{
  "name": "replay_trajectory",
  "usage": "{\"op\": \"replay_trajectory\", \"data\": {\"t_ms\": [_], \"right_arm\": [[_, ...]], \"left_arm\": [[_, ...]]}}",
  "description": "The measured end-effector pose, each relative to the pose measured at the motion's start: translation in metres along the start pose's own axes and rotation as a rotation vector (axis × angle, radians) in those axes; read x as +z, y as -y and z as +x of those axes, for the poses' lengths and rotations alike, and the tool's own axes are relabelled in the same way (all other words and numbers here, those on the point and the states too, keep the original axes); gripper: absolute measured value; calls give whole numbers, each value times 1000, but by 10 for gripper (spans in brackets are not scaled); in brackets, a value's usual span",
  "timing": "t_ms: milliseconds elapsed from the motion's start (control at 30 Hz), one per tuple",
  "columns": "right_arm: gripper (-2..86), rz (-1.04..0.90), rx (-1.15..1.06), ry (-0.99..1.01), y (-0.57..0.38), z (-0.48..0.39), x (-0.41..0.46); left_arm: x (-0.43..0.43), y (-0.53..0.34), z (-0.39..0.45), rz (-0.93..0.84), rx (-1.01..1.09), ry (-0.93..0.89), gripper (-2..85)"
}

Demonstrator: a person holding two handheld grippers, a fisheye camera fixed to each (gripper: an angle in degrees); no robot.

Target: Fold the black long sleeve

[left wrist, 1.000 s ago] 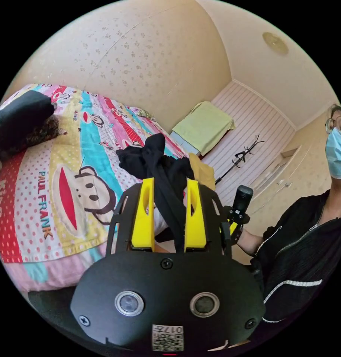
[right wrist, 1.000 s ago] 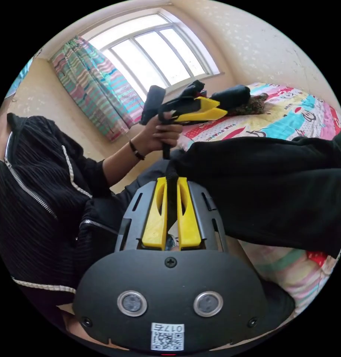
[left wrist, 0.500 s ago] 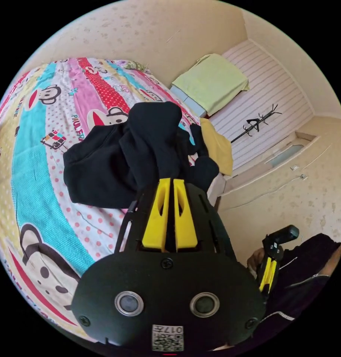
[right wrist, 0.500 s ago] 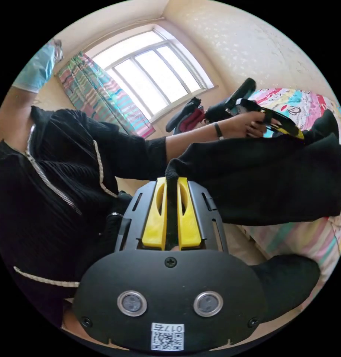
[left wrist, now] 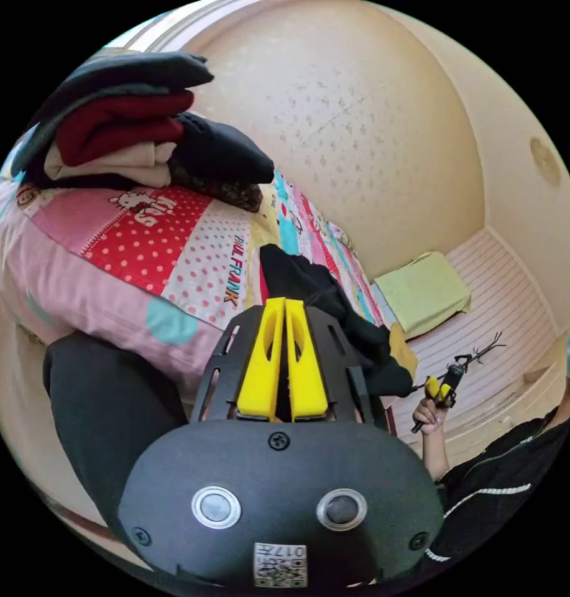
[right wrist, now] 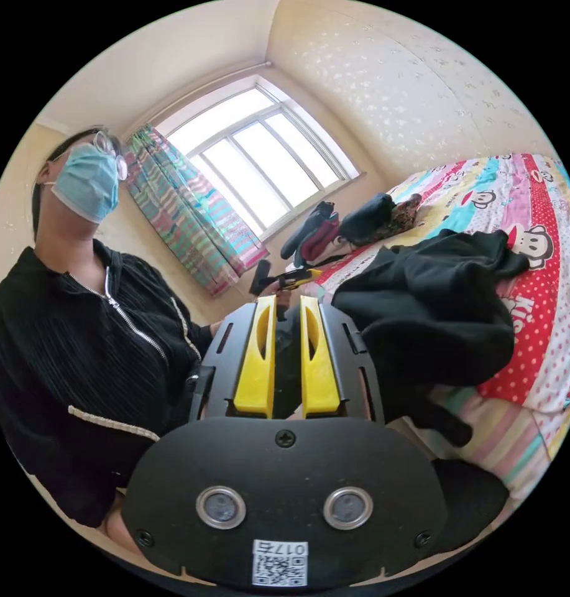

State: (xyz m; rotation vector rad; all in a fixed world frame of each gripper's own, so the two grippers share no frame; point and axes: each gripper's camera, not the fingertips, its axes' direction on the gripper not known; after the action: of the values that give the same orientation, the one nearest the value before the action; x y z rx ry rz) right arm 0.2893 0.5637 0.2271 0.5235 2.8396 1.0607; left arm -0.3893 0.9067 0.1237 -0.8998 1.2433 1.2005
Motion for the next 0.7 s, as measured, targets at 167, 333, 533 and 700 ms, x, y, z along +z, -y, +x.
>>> {"op": "replay_trajectory", "data": {"t_ms": [167, 333, 533, 700], "right_arm": [[136, -57, 82, -466, 66, 48, 30], [138, -266, 477, -797, 95, 150, 69], [47, -117, 388, -687, 100, 153, 32], [33, 350, 371, -642, 72, 124, -98]], "left_arm": [[-25, 1, -7, 26, 10, -127, 42], [7, 11, 44, -108, 195, -84, 78], [82, 5, 123, -334, 579, 63, 119], [133, 19, 159, -337, 755, 144, 138]]}}
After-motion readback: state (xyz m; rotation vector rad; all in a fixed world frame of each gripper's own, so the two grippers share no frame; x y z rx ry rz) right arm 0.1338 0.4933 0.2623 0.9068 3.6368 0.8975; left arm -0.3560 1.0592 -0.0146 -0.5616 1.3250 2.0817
